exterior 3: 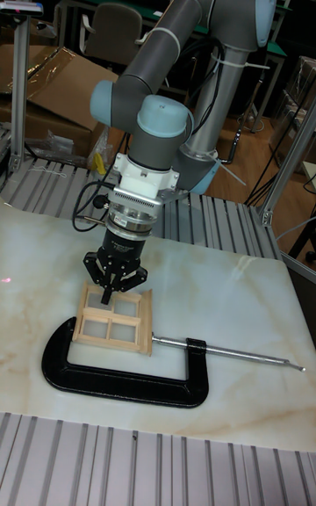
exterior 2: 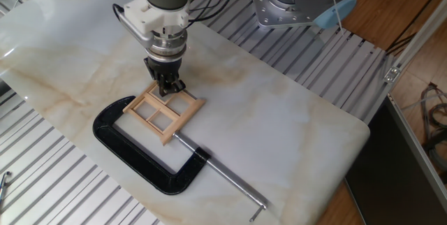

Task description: Open a sliding window

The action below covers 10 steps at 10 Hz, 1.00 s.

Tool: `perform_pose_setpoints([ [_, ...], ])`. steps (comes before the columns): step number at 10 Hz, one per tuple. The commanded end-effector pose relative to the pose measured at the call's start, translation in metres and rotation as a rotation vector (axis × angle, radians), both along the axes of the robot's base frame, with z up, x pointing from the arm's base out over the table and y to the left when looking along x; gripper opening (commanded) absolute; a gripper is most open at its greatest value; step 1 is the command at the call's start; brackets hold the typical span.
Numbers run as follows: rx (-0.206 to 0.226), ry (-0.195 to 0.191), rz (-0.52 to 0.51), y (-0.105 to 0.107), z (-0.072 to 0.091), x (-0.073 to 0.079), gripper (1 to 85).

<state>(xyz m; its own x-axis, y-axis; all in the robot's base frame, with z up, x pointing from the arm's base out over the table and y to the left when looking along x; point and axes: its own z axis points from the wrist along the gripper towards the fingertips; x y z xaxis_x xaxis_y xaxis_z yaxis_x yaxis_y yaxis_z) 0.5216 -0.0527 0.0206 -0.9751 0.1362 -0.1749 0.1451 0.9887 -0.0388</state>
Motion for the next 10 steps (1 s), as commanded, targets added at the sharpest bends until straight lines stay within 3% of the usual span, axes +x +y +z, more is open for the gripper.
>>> perform_pose_setpoints([
  [1,-0.023,0.0,0.034,-0.006,0.002,0.001,0.7],
  [3,0.006,0.054,0.13,0.005,0.0,-0.011,0.7],
  [5,0.077,0.05,0.181,0.025,0.0,-0.012,0.7],
  [6,0.044,0.043,0.195,0.018,0.0,-0.009,0.7],
  [8,-0.007,0.084,0.157,0.002,-0.001,-0.019,0.7],
  [9,-0.018,0.089,0.143,-0.001,-0.001,-0.02,0.7],
  [10,0.0,0.088,0.143,0.003,-0.001,-0.02,0.7],
])
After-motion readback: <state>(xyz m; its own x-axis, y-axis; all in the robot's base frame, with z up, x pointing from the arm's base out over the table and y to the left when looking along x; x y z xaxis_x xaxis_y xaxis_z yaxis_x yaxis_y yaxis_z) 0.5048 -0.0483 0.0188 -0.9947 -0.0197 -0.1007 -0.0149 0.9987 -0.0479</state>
